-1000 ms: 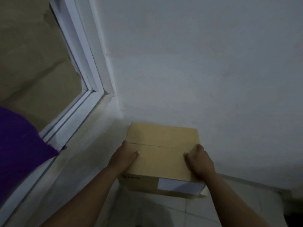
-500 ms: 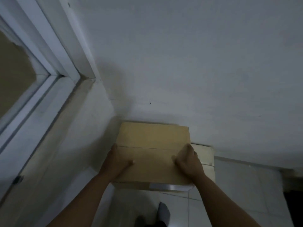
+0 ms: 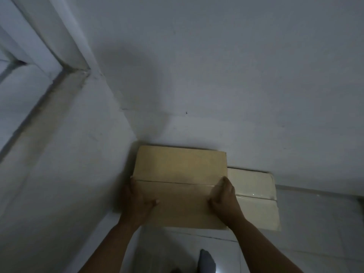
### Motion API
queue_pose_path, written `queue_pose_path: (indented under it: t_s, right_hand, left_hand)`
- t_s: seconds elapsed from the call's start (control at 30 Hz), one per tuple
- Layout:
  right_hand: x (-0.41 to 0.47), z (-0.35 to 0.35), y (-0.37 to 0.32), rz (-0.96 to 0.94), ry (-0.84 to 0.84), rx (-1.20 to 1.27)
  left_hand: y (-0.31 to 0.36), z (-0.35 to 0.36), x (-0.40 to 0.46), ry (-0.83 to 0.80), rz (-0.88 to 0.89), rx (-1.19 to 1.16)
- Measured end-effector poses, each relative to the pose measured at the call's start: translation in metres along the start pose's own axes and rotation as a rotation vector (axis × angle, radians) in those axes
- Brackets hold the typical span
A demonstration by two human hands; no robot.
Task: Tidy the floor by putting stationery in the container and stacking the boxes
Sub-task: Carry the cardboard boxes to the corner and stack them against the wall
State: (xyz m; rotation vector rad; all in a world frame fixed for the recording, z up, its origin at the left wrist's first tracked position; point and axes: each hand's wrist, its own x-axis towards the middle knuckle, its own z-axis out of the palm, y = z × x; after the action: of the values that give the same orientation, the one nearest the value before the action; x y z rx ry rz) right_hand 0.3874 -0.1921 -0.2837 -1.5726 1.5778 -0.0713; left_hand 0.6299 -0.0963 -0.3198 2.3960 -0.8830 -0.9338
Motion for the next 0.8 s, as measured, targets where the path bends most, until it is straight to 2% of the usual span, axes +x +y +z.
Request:
queue_pose_path:
  t_s: [0.2, 0.37, 0.63, 0.8]
  right_hand:
    - [0.018, 0.012, 0.019, -0.039, 0.011, -0.040]
    - [0.030, 0.024, 0.026, -0.015, 0.059, 0.056]
    - [0.031, 0.035, 0.031, -0.011, 0.094, 0.125]
    - [0.042, 0.040, 0.021, -0.011, 0.118, 0.139]
  left_hand:
    - [-0.008, 0.016, 0.018, 0.023, 0.038, 0.005]
    - [-0.010, 0.018, 0.027, 0.055, 0.063, 0.065]
    - [-0.012, 0.029, 0.014, 0.127, 0.179, 0.282]
    - [-0.009, 0.020, 0.037, 0.057, 0.242, 0.435]
